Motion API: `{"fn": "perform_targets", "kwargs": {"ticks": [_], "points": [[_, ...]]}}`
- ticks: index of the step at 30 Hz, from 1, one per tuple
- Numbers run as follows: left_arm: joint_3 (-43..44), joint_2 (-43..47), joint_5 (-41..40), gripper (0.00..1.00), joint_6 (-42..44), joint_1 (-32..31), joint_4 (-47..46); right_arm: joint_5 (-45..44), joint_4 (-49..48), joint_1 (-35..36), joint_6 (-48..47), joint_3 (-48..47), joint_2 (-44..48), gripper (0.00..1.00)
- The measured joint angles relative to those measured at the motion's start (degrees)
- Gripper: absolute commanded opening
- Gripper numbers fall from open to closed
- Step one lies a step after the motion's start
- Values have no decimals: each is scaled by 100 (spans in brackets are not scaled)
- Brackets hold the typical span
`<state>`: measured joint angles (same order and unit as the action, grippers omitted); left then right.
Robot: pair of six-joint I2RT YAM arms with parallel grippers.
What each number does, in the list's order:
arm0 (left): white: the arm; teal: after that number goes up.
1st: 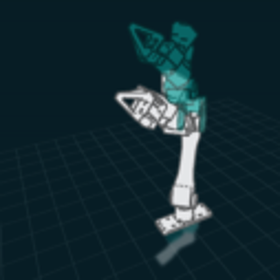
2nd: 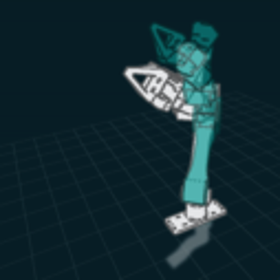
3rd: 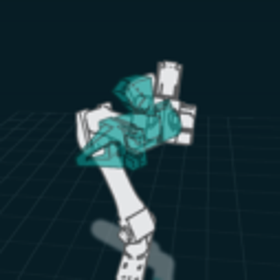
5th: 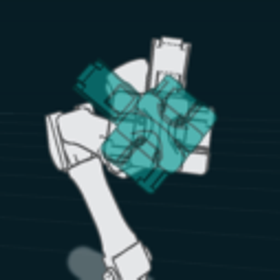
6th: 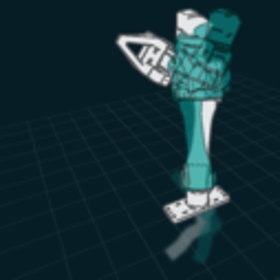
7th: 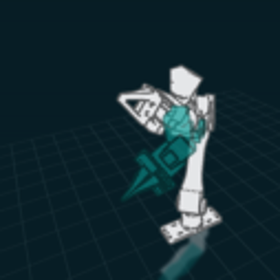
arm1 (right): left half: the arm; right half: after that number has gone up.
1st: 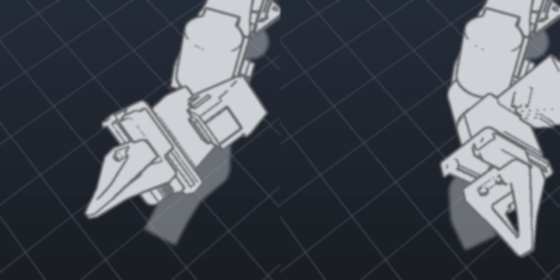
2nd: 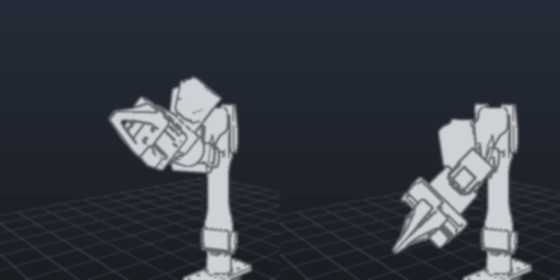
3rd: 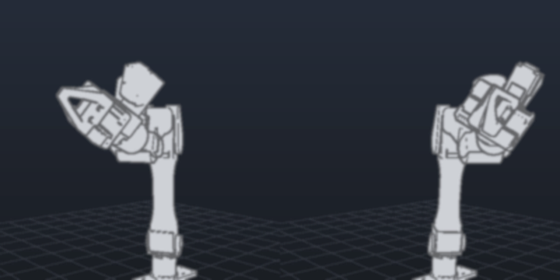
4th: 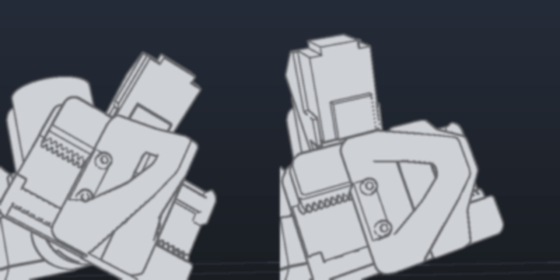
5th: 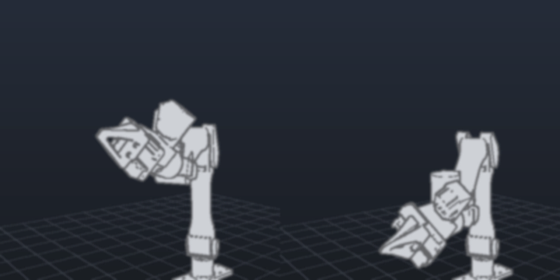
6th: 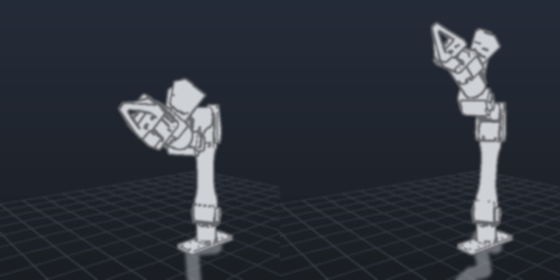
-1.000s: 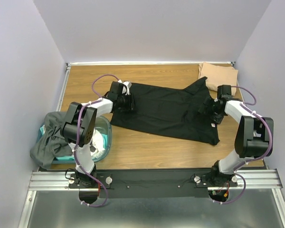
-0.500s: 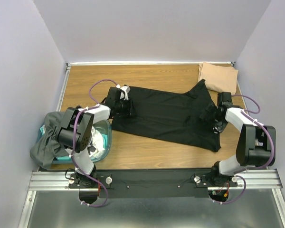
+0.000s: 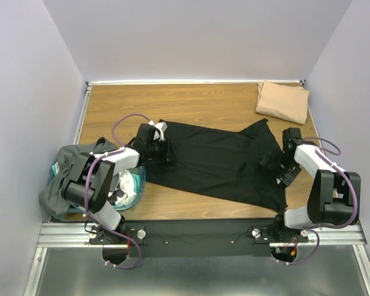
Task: Fold and stack the t-shirts
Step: Fold the tshirt
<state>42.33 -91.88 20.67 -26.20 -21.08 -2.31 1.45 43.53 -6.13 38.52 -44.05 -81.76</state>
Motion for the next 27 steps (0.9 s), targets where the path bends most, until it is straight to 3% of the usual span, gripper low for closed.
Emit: {"fn": "perform_targets", "kwargs": {"ticks": [6,11,15,21,27], "points": [[391,52,-2,54,-20,-37,748,-85,466,0,-151,-970,-13,100],[1766,-74,-48,56,94,-37,1185,-262,144,-17,-496,-2356,-398,98],[2667,-457,-87,57,310,13,1272,-334,-372,-26,-813,-2999,-1123,88],[3165,-1032,-122,56,492,249,1469,-197,-1268,-26,-1113,-3342,-2317,70],[3305,-1187,-164,56,540,577,1541,138,-2070,-26,-1268,-3379,-3064,64]]}}
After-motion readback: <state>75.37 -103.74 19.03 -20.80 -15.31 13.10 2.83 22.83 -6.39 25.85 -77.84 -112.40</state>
